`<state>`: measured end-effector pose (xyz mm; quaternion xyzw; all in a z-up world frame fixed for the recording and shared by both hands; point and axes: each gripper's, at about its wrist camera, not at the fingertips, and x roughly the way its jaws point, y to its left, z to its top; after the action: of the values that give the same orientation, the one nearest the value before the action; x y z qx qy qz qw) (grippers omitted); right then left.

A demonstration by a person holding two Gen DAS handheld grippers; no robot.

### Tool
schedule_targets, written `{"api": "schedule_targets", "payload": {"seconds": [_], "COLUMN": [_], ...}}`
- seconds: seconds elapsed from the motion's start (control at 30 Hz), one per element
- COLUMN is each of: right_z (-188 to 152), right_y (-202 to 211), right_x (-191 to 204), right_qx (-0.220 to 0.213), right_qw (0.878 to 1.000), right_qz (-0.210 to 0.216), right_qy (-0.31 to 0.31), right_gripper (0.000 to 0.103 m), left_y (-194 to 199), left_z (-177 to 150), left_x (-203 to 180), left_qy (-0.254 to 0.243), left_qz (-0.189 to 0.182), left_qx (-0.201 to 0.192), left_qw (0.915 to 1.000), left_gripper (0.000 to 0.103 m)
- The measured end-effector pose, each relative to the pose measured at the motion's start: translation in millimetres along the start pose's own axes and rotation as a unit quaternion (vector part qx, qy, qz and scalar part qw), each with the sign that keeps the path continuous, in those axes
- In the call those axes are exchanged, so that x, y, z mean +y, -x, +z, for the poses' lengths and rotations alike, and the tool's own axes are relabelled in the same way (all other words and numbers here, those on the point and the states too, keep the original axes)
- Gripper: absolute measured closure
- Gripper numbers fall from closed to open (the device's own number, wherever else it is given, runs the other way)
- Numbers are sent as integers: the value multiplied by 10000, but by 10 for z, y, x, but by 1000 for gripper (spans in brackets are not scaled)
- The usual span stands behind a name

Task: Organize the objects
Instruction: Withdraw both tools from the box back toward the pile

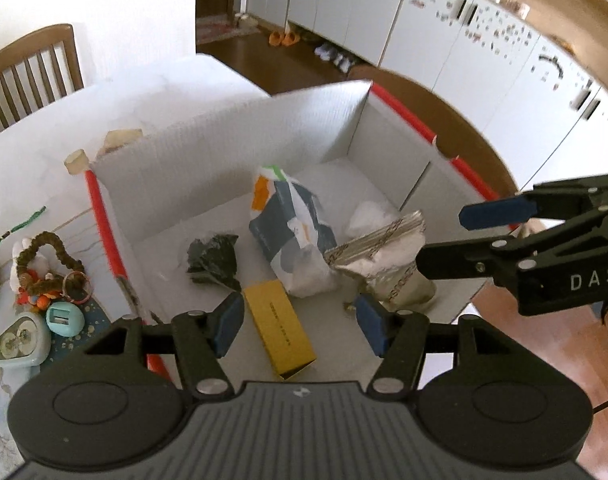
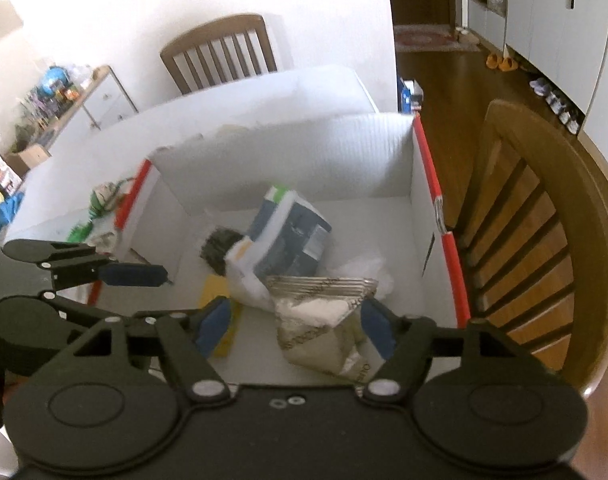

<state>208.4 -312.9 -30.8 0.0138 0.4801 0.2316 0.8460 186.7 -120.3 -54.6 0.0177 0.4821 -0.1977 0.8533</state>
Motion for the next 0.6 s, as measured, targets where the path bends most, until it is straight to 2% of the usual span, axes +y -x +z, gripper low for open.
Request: {"api": "schedule_targets", "payload": {"seconds": [0.13,0.2,0.3,0.43,0.5,0.6], "right_z": [-35,-45,-78,-127,-157,-194], "right_y": [162,229,294,317,350,387], "right_x": [125,178,259,399,450,580], "right_qx": [-268,-383,-494,-592,-661,-827], "right_qw": [9996,9991,9986,9980,9975,9961], "right_qz": [-48,-103,-152,-219,-225,-292], "right_qy": [101,128,111,60,49,70], "right_gripper": [28,23,22,20,18,12], "left_y": [207,318,460,618,687,785], "left_z": [-28,-50,-81,-129,-160,-220], "left_x": [21,42,85,177,239,350], "left_qy": [-11,-29,-60,-83,-75,-69], "left_qz": [-101,-130,-139,-144,-98,-83], "left_qx": [-243,-374,-546,-672,-697,-748], "left_qw": [9997,9992,9984,9976,9975,9971], "left_gripper": [41,31,30,29,21,21]}}
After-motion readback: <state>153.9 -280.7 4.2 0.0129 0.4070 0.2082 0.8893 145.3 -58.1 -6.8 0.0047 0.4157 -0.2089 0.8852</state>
